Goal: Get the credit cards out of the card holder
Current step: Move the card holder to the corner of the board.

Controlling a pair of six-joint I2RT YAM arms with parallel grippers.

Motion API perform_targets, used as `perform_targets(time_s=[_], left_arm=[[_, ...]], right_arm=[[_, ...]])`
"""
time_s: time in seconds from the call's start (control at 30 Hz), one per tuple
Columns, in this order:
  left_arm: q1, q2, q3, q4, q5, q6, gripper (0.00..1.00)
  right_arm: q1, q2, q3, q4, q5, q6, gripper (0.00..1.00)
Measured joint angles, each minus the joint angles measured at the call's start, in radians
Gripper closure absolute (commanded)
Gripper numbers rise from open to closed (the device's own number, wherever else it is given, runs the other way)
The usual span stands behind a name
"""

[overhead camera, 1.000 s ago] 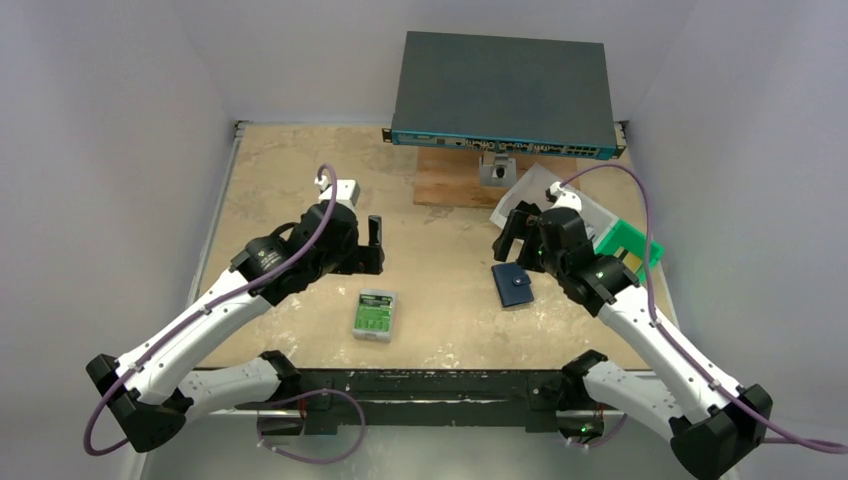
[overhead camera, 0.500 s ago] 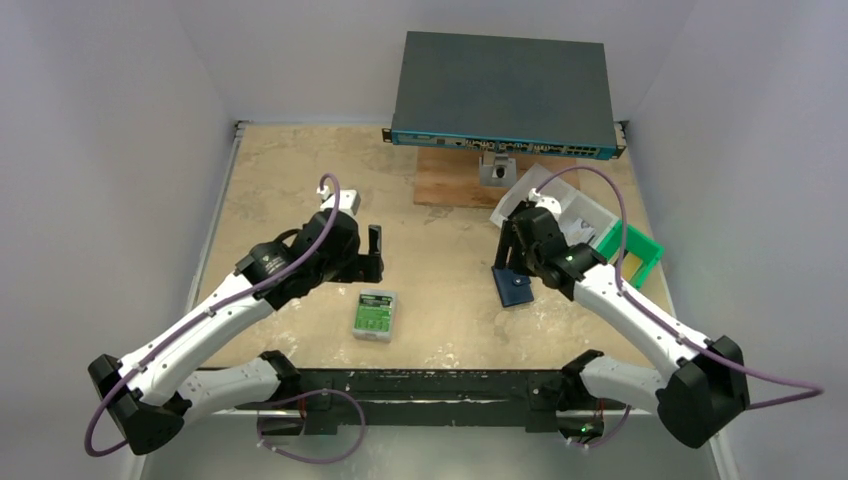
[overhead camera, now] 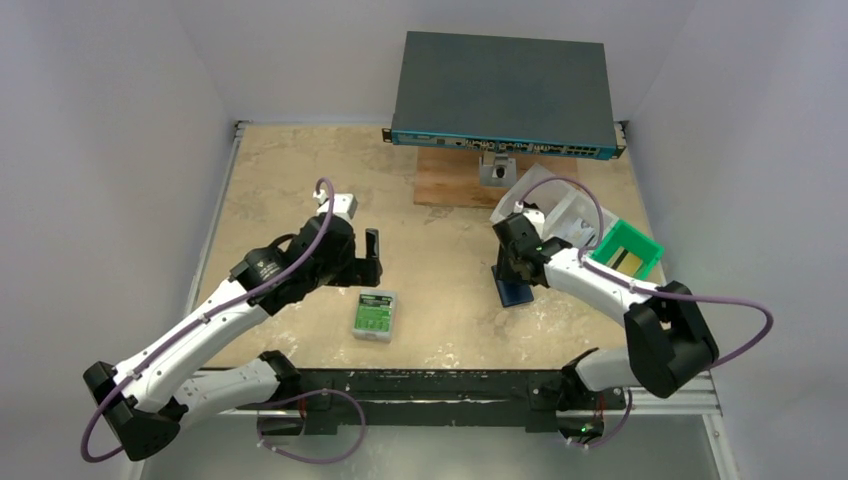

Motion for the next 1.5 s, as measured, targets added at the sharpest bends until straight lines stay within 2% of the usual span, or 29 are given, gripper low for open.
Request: perform_targets(time_s=[0.4, 0.67, 0.83, 0.93, 1.03, 1.2, 1.33, 1.37, 1.5], left_arm=[[0.0, -0.023, -0.018, -0.004, 0.005, -0.016, 0.0], [0.0, -0.026, -0.021, -0.003, 0.015, -0.016, 0.0], [0.0, -0.026, -0.04, 0.003, 0.04, -0.023, 0.0], [0.0, -0.025, -0.063, 0.014, 0.069, -0.024, 0.0], [0.0, -0.023, -0.089, 0.035, 0.103, -0.029, 0.02], [0.0, -0.005, -0.15, 0.112, 0.194, -0.056, 0.04], [-0.012, 0.034, -0.183, 0.163, 0.259, -0.079, 0.04], [-0.019, 0.042, -0.186, 0.173, 0.269, -0.081, 0.04], [-0.034, 0.051, -0.188, 0.2, 0.298, -0.095, 0.04]], right_arm=[[0.006, 0.085, 0.015, -0.017, 0.069, 0.055, 0.69], [0.038, 0.089, 0.016, -0.034, 0.119, 0.088, 1.0], [0.069, 0.059, 0.0, -0.018, 0.048, 0.117, 1.0], [0.103, 0.02, -0.013, -0.006, -0.048, 0.145, 1.0], [0.163, -0.002, -0.013, 0.031, -0.132, 0.186, 1.0], [0.258, 0.016, 0.024, 0.064, -0.184, 0.244, 1.0], [0.307, 0.049, 0.078, 0.05, -0.144, 0.259, 0.65], [0.312, 0.05, 0.081, 0.04, -0.123, 0.259, 0.62], [0.314, 0.04, 0.081, -0.047, -0.011, 0.254, 0.61]])
